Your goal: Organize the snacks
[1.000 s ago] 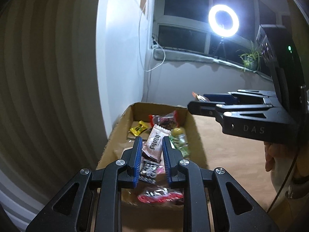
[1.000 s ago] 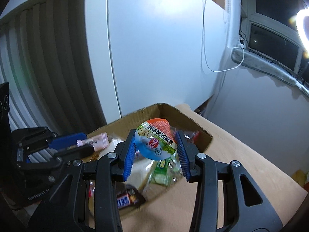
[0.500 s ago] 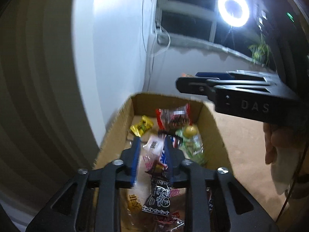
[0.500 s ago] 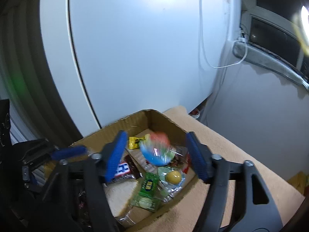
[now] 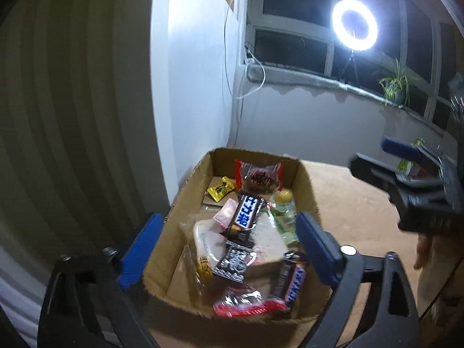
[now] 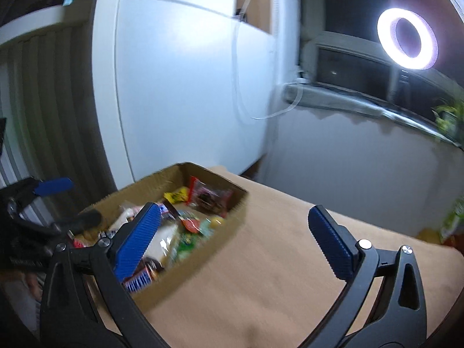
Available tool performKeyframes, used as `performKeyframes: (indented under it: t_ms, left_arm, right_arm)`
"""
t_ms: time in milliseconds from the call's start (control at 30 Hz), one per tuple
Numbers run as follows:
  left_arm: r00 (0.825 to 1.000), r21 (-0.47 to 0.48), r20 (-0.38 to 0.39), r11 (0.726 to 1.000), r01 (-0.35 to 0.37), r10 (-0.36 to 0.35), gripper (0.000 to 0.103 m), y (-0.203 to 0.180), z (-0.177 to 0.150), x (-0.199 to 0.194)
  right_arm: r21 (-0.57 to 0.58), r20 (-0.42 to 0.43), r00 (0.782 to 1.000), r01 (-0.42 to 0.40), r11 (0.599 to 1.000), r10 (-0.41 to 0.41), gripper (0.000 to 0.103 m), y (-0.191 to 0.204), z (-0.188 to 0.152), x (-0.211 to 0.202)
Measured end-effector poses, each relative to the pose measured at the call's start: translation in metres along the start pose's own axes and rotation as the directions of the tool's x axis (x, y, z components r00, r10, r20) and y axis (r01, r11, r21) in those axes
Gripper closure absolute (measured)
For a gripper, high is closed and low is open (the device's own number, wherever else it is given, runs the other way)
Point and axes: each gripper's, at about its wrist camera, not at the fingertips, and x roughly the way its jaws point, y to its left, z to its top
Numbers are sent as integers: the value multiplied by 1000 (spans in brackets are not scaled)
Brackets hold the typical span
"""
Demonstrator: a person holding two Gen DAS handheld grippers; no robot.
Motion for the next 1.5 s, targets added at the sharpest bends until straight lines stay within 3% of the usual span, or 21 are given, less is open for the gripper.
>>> performKeyframes:
  t_ms: [133,200,467,667,767,1000,1500]
  left_arm:
    - [999,21,32,1000,5,-6,8,-18,5,-23]
    - [999,29,46,1000,12,-13,0,-29,8,-30]
    - [994,86,76,993,75,-82,0,-80,3,-65]
    - [987,95,75,987,132,-139,0,-121,-5,-81]
    - [991,107,64,988,108,-116,0,-143,-9,-85]
    - [990,123,40,984,127,-132,0,-173,-20,-87]
    - [998,113,-5,992,61,-61,0,-181,-36,-82]
  right_arm:
    - [48,18,998,61,997,-62,0,-19,-17,-40]
    - [73,24,997,77,994,-79,0,-27,-28,-61]
    - [160,57,983,166,973,-177,0,-63,-63,-137]
    - [204,49,972,215,955,-229,0,-91,-77,-171]
    - [217,38,969,232,948,-245,0,-103,-82,-182]
    - [236,12,962,263,936,-273,0,-126,-86,-196]
    - [243,5,962,265,933,-274,0,-128,-82,-196]
